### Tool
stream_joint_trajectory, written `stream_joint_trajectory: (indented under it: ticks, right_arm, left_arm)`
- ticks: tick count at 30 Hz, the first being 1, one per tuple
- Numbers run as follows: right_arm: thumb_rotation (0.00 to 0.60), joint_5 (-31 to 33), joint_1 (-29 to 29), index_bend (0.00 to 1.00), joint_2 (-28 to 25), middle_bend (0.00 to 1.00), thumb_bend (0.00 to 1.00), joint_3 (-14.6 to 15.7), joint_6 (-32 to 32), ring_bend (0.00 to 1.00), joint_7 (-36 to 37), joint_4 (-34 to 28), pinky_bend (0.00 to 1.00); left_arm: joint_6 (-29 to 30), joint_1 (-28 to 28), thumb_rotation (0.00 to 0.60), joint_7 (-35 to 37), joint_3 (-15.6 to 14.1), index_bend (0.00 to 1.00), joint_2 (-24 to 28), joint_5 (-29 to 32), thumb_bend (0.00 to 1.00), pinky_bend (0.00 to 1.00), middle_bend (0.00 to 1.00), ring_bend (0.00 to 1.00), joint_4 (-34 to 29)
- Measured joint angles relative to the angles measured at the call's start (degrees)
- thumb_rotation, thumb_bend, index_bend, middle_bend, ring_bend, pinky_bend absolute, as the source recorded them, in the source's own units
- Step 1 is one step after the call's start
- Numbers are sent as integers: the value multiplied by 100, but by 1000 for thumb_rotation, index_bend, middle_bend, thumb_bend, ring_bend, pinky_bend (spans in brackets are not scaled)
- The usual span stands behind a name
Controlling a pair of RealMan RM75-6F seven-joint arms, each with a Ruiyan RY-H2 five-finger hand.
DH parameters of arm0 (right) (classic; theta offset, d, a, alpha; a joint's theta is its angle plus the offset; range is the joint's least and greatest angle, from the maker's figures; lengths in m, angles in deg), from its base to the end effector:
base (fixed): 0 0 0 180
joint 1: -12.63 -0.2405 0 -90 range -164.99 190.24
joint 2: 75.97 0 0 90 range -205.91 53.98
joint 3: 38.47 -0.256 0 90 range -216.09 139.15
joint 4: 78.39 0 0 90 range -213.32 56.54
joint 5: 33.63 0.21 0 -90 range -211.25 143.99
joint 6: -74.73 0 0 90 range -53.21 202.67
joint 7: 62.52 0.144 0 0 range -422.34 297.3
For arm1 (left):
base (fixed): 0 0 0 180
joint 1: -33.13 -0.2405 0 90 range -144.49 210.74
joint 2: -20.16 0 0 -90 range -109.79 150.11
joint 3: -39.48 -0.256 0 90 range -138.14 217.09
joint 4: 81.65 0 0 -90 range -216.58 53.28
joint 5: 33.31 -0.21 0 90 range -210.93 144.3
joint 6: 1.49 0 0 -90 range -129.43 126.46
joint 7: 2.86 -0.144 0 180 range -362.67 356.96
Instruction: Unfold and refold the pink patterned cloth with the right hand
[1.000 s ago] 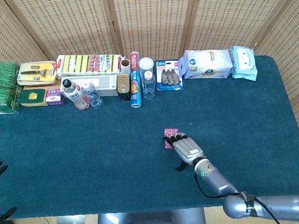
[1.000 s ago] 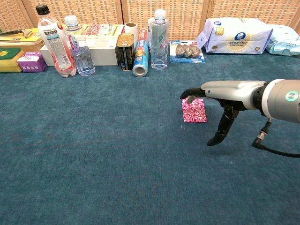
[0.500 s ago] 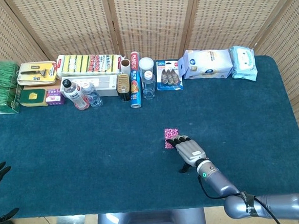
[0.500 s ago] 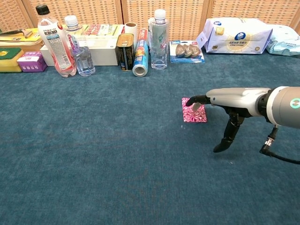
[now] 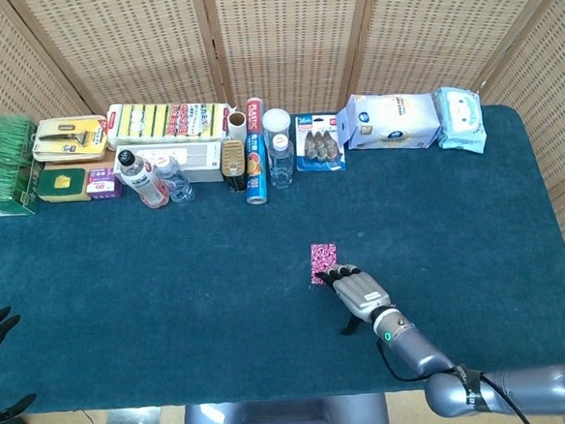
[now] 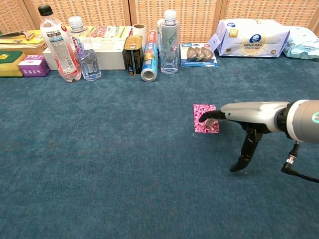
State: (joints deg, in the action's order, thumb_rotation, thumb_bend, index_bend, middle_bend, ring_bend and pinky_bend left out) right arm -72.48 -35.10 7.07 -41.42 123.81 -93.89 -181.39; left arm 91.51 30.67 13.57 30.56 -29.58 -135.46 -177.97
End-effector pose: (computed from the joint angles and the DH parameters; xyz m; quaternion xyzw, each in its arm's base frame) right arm -0.1433 -0.2831 -0.0361 0.7779 -0.4887 0.2257 0.3241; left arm -0.3002 0.0954 0.2063 -0.6295 -0.4459 -0.4005 0.4945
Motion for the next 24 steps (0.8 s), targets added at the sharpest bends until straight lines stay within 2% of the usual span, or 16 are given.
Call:
stream_joint_trajectory:
  ticks: [24]
  right_arm:
    - [600, -72, -197, 30, -368, 125, 0, 605, 146, 40, -211, -1008, 40]
  left_arm:
    - [7, 1, 600, 0, -33, 0, -1, -48, 70, 49, 0, 0, -5]
